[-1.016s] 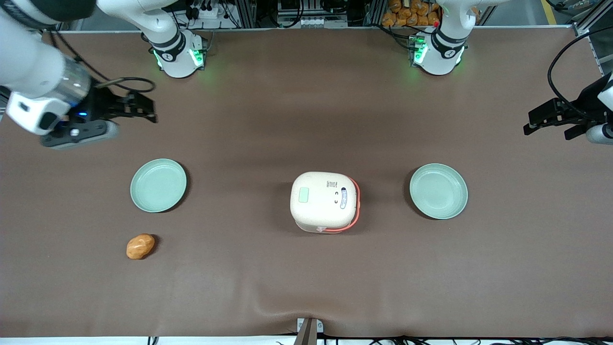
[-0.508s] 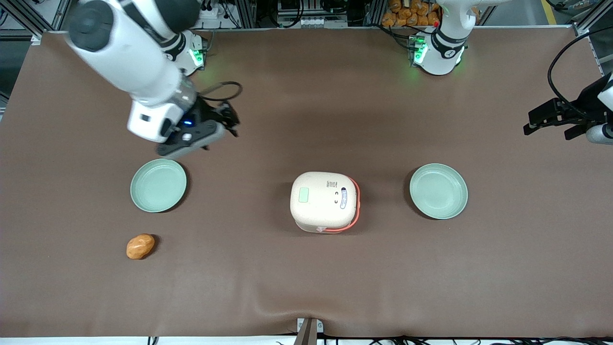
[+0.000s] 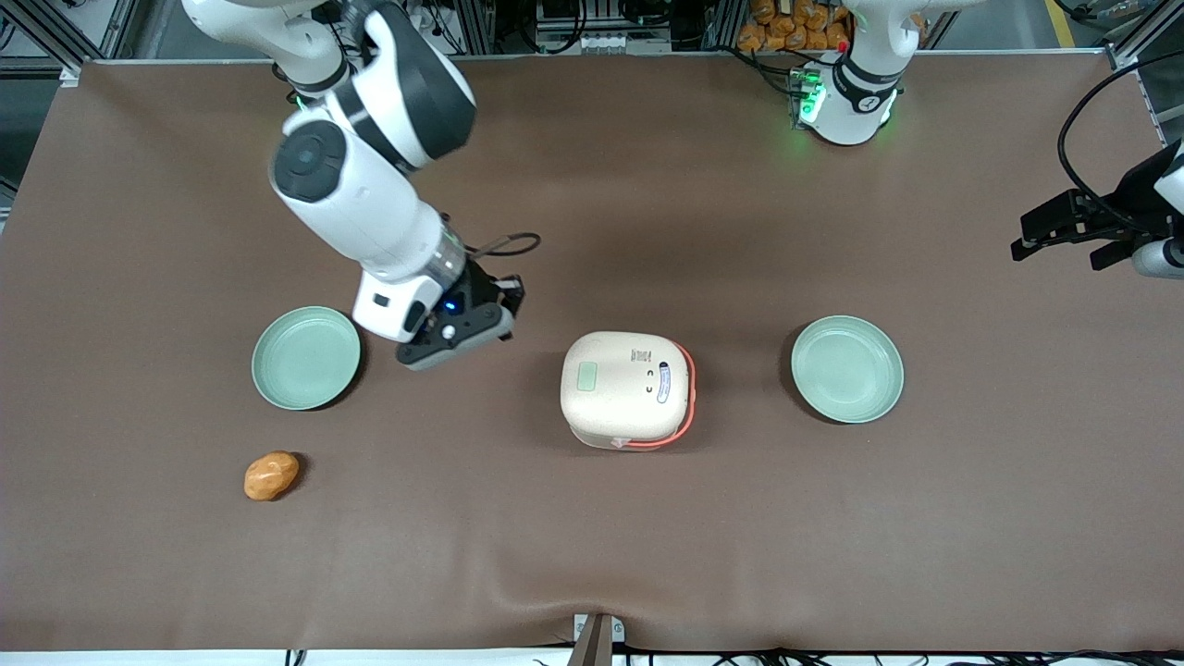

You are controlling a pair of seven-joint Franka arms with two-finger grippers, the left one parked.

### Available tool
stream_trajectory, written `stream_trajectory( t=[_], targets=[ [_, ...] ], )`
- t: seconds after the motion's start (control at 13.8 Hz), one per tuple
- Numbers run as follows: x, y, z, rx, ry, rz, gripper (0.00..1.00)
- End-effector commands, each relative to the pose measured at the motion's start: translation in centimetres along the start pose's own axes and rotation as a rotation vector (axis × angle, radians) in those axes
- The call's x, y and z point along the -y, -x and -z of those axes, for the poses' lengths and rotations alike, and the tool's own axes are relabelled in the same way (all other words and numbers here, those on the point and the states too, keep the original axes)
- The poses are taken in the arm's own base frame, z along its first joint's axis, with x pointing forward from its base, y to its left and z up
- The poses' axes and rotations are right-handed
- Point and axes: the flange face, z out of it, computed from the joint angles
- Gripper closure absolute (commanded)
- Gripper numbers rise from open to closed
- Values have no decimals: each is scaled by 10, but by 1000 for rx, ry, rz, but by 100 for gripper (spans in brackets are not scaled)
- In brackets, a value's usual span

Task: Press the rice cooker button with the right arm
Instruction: 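Move the right gripper over the cream rice cooker's lid button, then press down on the rice cooker's lid button with the right gripper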

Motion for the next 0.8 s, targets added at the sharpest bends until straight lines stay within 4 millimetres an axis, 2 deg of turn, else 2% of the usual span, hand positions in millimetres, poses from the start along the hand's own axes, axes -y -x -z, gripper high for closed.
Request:
stream_trajectory(
  t=[0.0, 0.15, 0.44, 0.73],
  targets=[
    [34, -16, -25, -68, -23, 25, 100],
    [44, -19, -42, -110, -27, 40, 100],
    [42, -22, -85, -133, -19, 37, 100],
    [44, -25, -110, -153, -13, 43, 100]
  ],
)
